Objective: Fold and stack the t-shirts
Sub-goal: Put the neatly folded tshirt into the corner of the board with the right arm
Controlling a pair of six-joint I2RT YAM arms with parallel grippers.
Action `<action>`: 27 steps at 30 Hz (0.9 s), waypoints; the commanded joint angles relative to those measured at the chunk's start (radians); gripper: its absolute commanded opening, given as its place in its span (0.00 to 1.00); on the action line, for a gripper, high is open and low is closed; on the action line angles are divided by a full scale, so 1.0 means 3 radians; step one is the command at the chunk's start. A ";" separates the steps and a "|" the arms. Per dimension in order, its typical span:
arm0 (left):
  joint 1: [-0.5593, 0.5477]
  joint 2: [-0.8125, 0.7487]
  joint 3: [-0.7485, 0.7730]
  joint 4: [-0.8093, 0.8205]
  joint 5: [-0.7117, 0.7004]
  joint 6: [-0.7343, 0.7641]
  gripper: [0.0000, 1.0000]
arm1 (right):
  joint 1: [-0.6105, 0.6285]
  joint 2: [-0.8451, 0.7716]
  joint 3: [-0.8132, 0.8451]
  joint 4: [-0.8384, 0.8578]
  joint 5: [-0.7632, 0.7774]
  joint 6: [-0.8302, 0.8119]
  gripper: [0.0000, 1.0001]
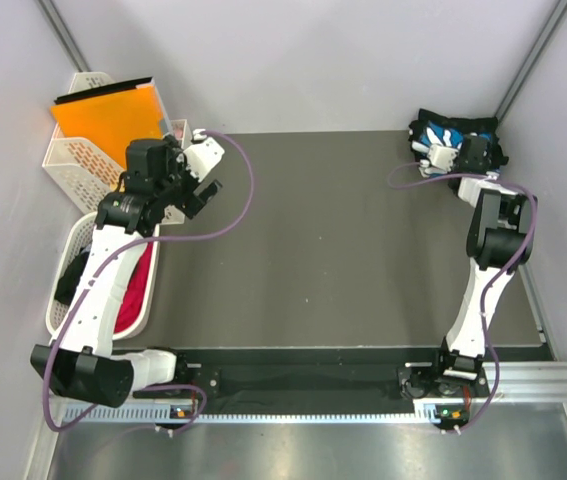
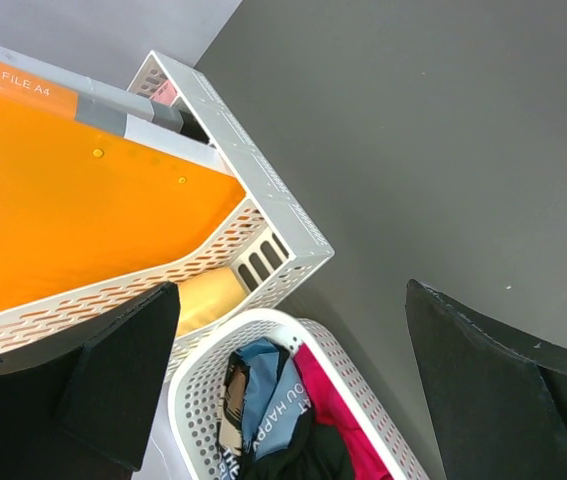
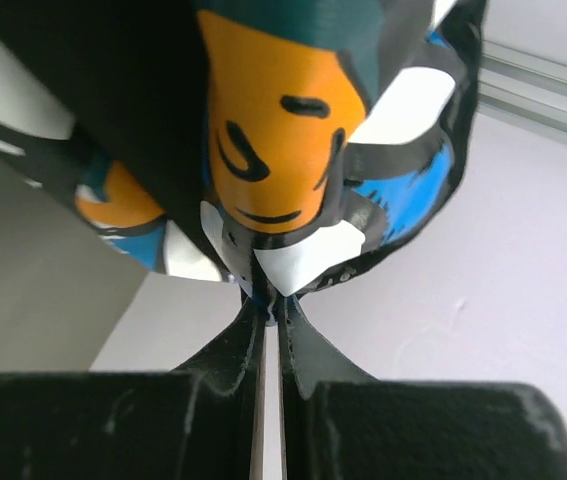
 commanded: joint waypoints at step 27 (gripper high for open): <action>-0.0013 -0.0128 -0.0040 0.0215 0.0064 0.0001 0.99 | -0.0391 0.0176 -0.0121 0.0889 0.0283 -0.0593 0.15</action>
